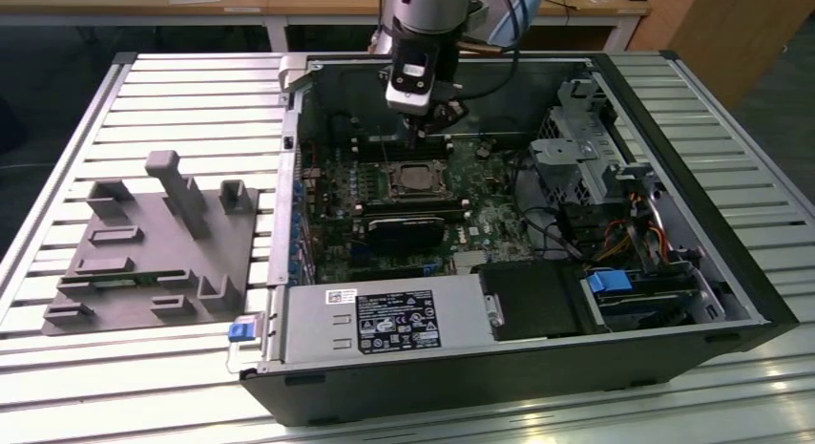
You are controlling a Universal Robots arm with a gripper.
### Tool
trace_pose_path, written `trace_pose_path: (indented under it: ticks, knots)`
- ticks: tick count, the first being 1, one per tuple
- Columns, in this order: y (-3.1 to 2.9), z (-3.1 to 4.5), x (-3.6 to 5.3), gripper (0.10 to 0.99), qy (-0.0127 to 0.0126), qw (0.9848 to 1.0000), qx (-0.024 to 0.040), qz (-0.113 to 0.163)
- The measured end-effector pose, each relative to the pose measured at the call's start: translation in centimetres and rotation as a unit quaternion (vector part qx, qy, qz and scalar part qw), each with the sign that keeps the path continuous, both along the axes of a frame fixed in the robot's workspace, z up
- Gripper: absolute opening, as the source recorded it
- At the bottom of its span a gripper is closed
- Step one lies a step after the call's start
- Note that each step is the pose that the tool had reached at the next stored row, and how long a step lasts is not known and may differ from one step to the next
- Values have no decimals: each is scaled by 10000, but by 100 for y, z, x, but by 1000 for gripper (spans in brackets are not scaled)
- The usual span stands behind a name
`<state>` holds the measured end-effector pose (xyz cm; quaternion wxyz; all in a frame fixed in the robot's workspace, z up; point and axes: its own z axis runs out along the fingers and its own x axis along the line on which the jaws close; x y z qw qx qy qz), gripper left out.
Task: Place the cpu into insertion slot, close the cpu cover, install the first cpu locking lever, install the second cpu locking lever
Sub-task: 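Install the first cpu locking lever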
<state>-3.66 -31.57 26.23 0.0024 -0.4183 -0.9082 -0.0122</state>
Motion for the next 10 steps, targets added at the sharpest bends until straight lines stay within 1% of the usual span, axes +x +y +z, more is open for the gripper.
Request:
trace_pose_path:
  ticks: [2,4,5,6,8,10]
  knots:
    - [0,0,0,106,0,9998,0,208]
    - [0,0,0,106,-2,9995,0,306]
    - [0,0,0,106,-8,9994,0,345]
    - [-1,0,0,106,-17,9993,0,383]
    - [-1,1,-1,106,-45,9990,-1,439]
    - [0,6,-2,106,-67,9988,-3,490]
